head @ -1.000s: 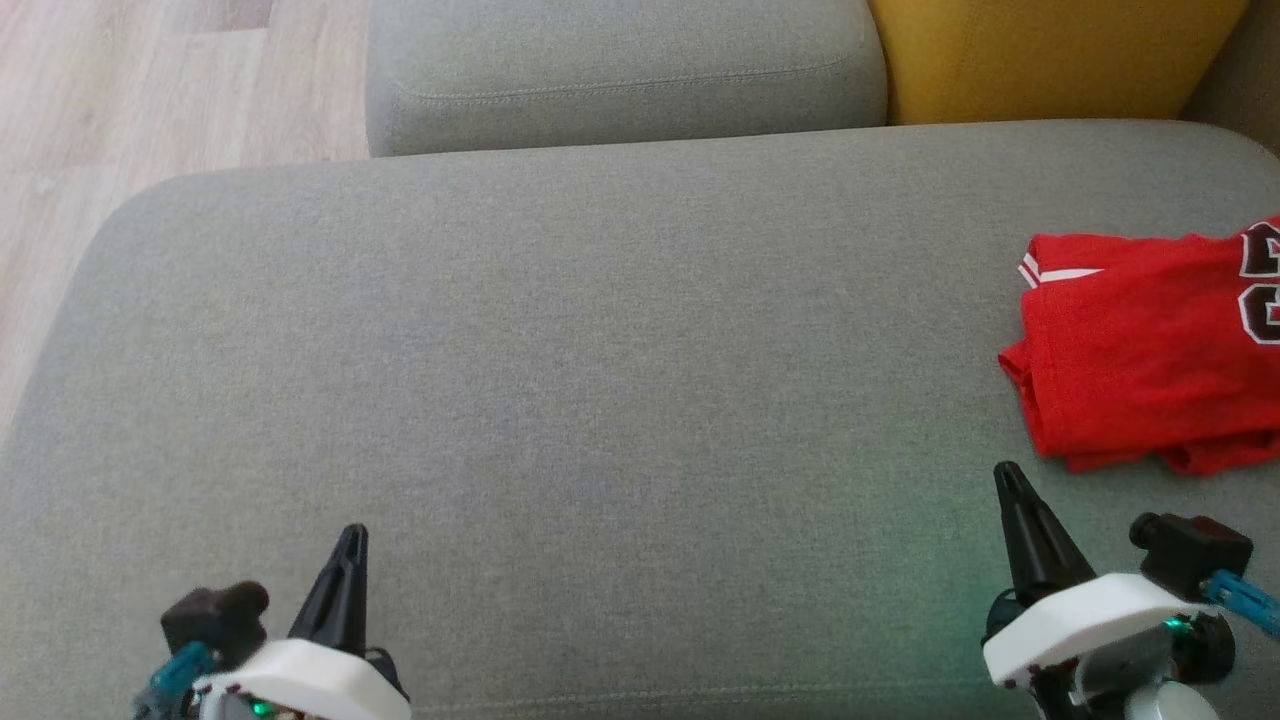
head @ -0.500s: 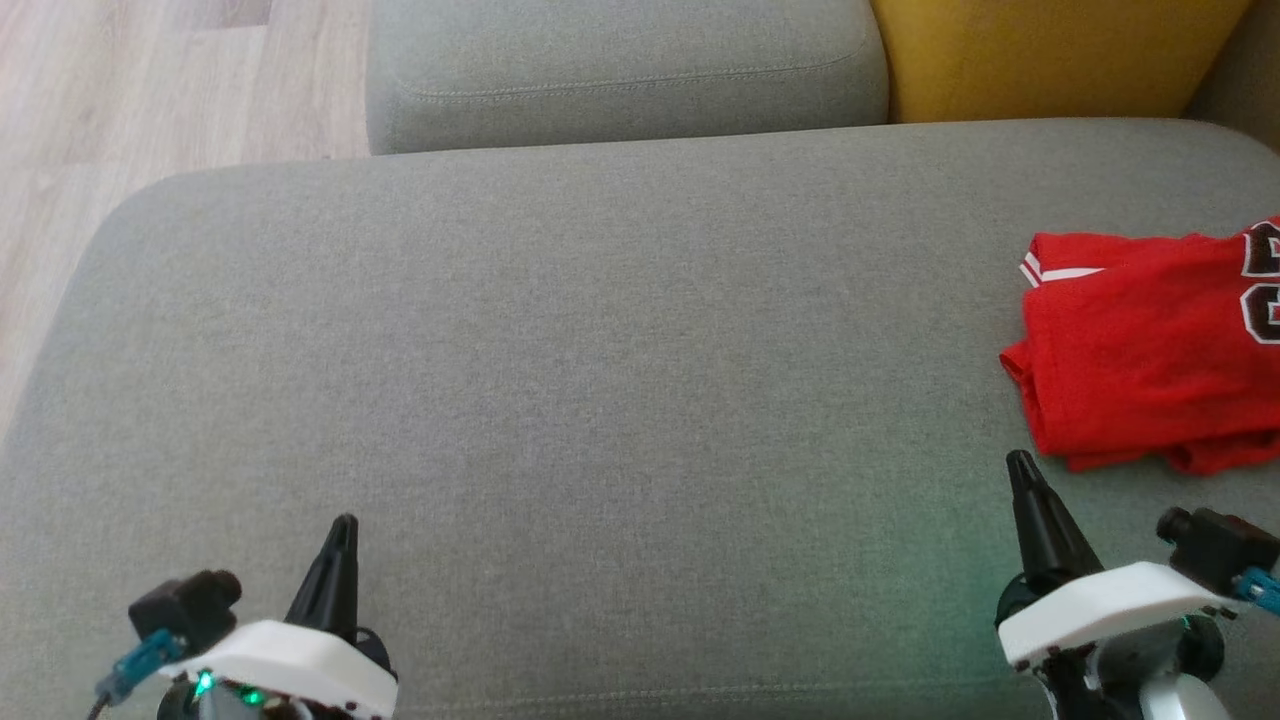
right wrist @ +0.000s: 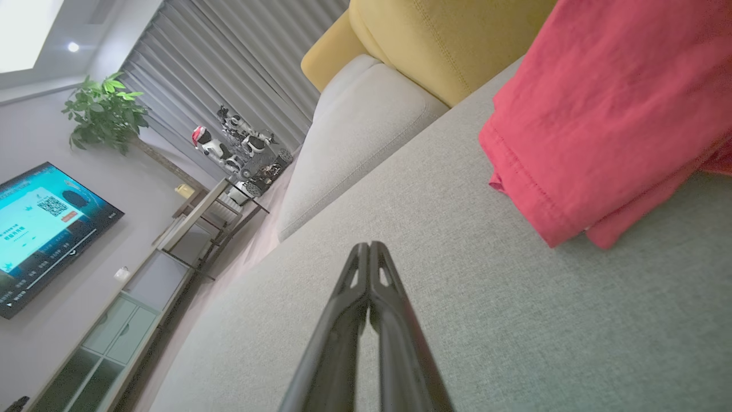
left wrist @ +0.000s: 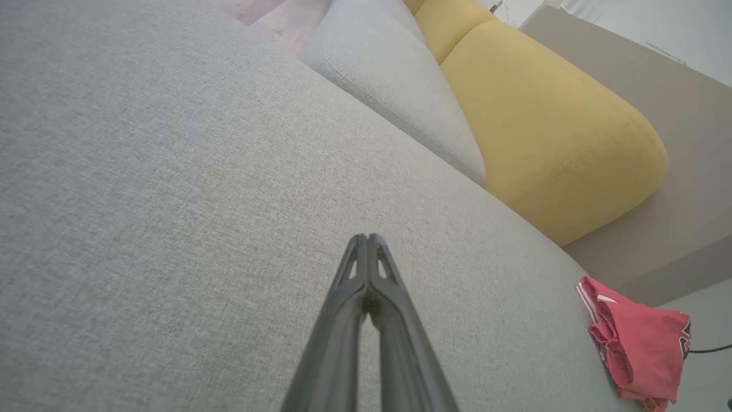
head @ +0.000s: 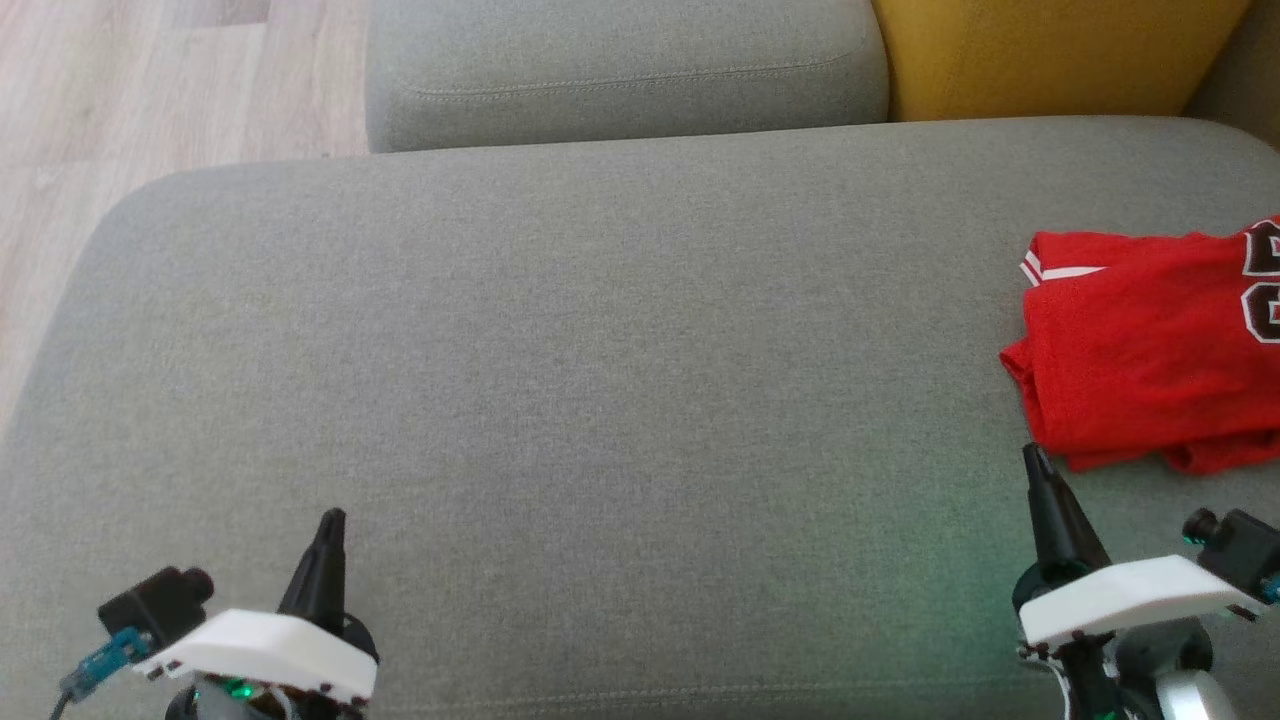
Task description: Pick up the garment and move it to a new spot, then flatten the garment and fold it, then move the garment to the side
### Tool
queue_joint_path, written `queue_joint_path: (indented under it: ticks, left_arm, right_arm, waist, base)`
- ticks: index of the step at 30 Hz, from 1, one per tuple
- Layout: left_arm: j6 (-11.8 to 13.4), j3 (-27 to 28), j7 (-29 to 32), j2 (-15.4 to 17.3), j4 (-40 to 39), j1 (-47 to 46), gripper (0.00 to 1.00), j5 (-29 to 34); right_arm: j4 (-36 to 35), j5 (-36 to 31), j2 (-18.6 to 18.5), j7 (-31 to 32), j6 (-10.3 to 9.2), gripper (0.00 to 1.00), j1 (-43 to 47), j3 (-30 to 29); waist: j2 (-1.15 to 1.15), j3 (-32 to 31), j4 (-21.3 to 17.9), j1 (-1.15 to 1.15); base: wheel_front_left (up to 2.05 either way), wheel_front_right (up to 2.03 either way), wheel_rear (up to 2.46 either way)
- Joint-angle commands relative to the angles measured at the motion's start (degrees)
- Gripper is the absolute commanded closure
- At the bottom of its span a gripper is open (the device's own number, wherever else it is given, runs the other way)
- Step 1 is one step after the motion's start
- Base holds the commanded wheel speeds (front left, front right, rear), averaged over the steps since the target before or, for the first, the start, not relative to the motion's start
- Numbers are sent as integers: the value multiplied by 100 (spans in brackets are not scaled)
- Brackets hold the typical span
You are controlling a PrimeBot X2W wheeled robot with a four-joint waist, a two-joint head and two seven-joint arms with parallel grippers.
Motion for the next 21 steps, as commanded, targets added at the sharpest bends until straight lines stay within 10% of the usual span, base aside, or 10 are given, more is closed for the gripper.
queue_joint_path:
  ticks: [1, 21]
  left_arm:
    - [-54, 195, 19, 37, -147, -357, 100, -128]
    - [-303, 600, 316, -157, -25, -524, 100, -1284]
  right_arm:
    - [-152, 158, -108, -49, -2, 100, -304, 9]
    - [41, 1488, -127, -34, -2, 100, -461, -96]
  waist:
    - [0, 1, 0, 0]
    - [0, 20, 6, 0]
  base:
    - [0, 0, 0]
    - [0, 0, 0]
